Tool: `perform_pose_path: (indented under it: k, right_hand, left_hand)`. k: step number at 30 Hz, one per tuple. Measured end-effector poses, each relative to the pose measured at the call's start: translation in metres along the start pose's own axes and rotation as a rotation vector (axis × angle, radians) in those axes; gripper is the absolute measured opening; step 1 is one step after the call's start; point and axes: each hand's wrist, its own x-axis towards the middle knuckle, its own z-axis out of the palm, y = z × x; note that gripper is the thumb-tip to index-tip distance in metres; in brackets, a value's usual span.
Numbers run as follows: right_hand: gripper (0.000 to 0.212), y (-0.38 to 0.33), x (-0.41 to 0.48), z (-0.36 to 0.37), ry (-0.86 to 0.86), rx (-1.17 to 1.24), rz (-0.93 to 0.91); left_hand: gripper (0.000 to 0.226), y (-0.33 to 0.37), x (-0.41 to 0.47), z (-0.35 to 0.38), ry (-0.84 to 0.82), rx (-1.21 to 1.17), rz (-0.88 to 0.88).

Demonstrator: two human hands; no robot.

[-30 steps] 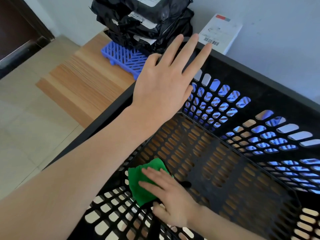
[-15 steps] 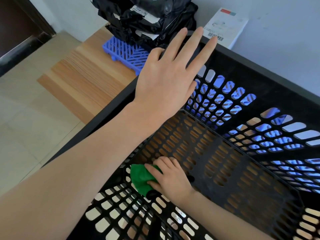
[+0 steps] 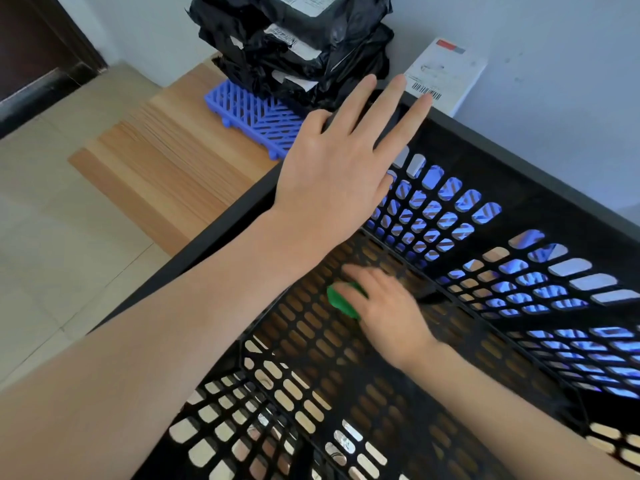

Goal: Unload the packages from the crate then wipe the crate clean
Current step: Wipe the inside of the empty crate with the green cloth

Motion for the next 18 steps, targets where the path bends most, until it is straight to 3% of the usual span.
perform_pose_path:
  k: [3,6,8,10,13,18]
  right_hand:
    - [0.063,-0.023,-0.010,0.018,-0.196,0.393,0.018]
    - [0.054,-0.027,-0.015,0.025,-0.037,0.638,0.173]
    - [0.052,-0.018,-0.018,0.033,0.027,0.582,0.276]
    - [0.052,-0.011,-0.021,0.041,0.022,0.372,0.293]
    - [0.058,-0.015,-0.025,0.045,-0.024,0.180,0.164]
    - [0.054,-0.056,-0.053,0.048,-0.052,0.253,-0.110]
  left_hand:
    - [0.068,0.000,0.000,0.000,-0.005,-0.006,0.005]
    - [0.068,-0.001,0.000,0.000,-0.004,-0.008,0.005]
    - [0.067,-0.001,0.000,0.001,-0.006,-0.009,0.005]
    - [0.067,-0.001,0.000,0.000,0.000,-0.008,0.005]
    - [0.068,-0.001,0.000,0.001,-0.003,-0.006,0.007]
    - [0.067,0.000,0.000,0.002,-0.002,0.002,0.006]
